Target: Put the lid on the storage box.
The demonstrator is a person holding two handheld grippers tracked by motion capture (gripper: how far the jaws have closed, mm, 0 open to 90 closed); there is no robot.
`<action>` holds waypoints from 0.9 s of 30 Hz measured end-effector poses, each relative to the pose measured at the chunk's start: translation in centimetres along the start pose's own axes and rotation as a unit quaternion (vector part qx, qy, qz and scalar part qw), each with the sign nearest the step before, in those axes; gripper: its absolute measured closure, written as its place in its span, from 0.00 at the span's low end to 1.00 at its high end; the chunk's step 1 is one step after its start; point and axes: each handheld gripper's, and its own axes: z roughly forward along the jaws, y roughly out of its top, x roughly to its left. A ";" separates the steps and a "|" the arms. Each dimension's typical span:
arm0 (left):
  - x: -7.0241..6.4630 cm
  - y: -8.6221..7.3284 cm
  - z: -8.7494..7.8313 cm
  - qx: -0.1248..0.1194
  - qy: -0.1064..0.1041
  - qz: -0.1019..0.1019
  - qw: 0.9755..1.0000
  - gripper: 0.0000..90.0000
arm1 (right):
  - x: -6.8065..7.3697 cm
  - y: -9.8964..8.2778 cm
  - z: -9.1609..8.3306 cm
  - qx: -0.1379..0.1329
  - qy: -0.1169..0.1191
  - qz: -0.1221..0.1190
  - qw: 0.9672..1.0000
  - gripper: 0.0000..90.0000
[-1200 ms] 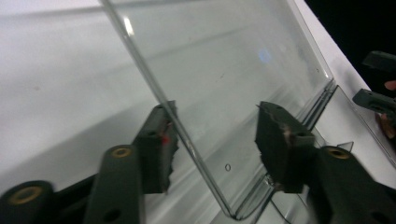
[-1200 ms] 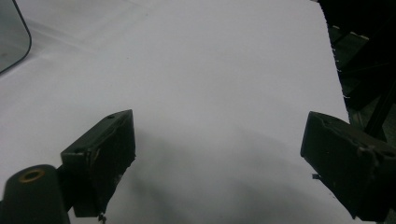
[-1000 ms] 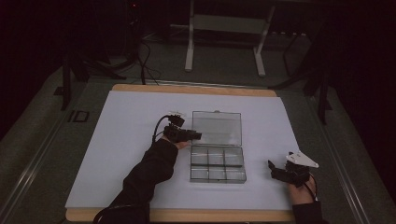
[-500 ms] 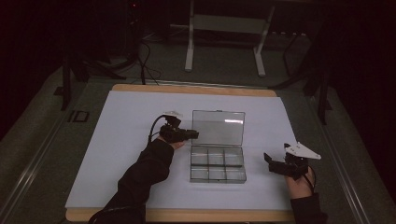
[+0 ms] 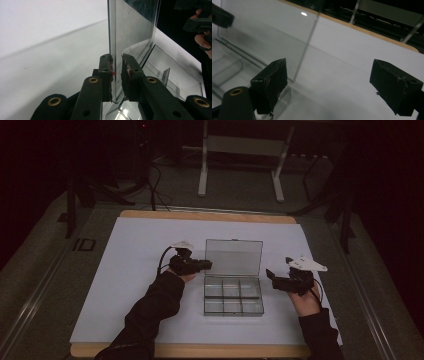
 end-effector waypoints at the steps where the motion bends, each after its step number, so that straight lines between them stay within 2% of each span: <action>1: 0.0 0.0 0.0 0.000 -0.001 0.002 1.000 0.89 | 0.2 0.2 0.3 -0.006 0.004 -0.001 1.000 0.15; 5: 0.0 -0.1 0.0 -0.004 -0.001 0.005 1.000 0.90 | 0.7 0.8 1.7 -0.011 0.019 0.003 1.000 0.15; 8: 0.0 -0.2 0.0 -0.008 -0.003 0.008 1.000 0.90 | 0.9 1.1 2.8 -0.001 0.034 0.010 0.999 0.19; 15: 0.2 -0.4 0.0 -0.014 -0.008 0.009 1.000 0.90 | 0.8 1.5 4.4 0.009 0.054 0.015 0.998 0.45; 20: 0.2 -0.4 0.0 -0.019 -0.008 0.023 1.000 0.90 | 0.6 1.1 5.1 0.016 0.064 0.024 0.998 0.61; 22: 0.3 -0.4 0.0 -0.018 -0.011 0.018 1.000 0.90 | 0.5 1.0 5.2 0.016 0.079 0.027 0.996 0.68; 27: 0.1 -0.3 -0.1 -0.019 -0.007 0.016 1.000 0.89 | 0.7 1.2 4.9 0.014 0.078 0.020 0.997 0.74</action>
